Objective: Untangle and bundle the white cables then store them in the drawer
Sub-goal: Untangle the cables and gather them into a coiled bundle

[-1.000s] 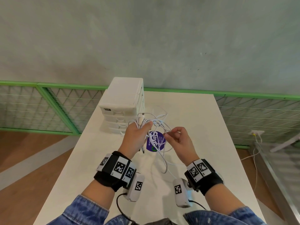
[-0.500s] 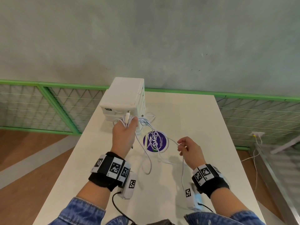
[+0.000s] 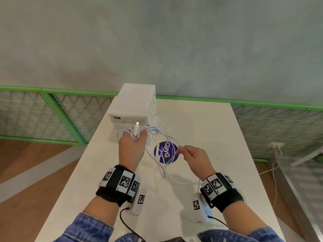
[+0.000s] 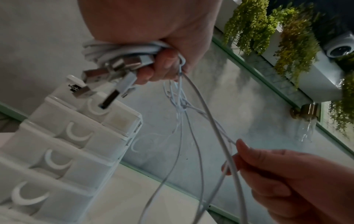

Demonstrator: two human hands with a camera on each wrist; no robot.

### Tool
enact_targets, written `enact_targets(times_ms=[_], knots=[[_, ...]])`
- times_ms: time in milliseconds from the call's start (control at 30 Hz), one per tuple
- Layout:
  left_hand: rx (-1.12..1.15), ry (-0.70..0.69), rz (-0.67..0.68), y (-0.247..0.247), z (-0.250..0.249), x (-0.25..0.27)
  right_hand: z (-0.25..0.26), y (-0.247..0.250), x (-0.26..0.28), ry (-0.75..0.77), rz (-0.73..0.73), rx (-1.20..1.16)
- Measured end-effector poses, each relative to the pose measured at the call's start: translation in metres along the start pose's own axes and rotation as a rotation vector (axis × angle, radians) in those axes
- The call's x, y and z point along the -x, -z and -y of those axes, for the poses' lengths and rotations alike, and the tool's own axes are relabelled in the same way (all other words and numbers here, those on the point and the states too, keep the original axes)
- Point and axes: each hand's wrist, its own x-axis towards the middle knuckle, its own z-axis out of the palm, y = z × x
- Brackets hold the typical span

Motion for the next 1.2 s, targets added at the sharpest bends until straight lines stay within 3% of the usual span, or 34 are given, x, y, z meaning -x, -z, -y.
enact_targets(times_ms=[100,267,467,667,833,1200], knots=[[-0.072,-0.002,-0.022,0.000,0.010,0.000,-0.002,0.004,0.001,0.017,-0.054,0.049],[-0.093,-0.060,0.110,-0.009,0.011,0.010,-0.005,0.001,-0.003,0.094,-0.195,0.050],[-0.131,-0.086,0.246,-0.011,0.009,0.009,0.011,-0.003,0.003,0.053,-0.110,-0.029],[-0.098,-0.072,0.360,-0.014,0.009,0.014,0.013,-0.004,-0.004,-0.001,-0.096,0.057],[-0.112,-0.069,0.361,-0.016,0.007,0.015,0.014,-0.006,-0.006,-0.012,-0.155,-0.080],[-0.228,-0.136,0.168,-0.015,0.006,0.016,0.016,-0.011,-0.001,0.054,0.003,-0.295]])
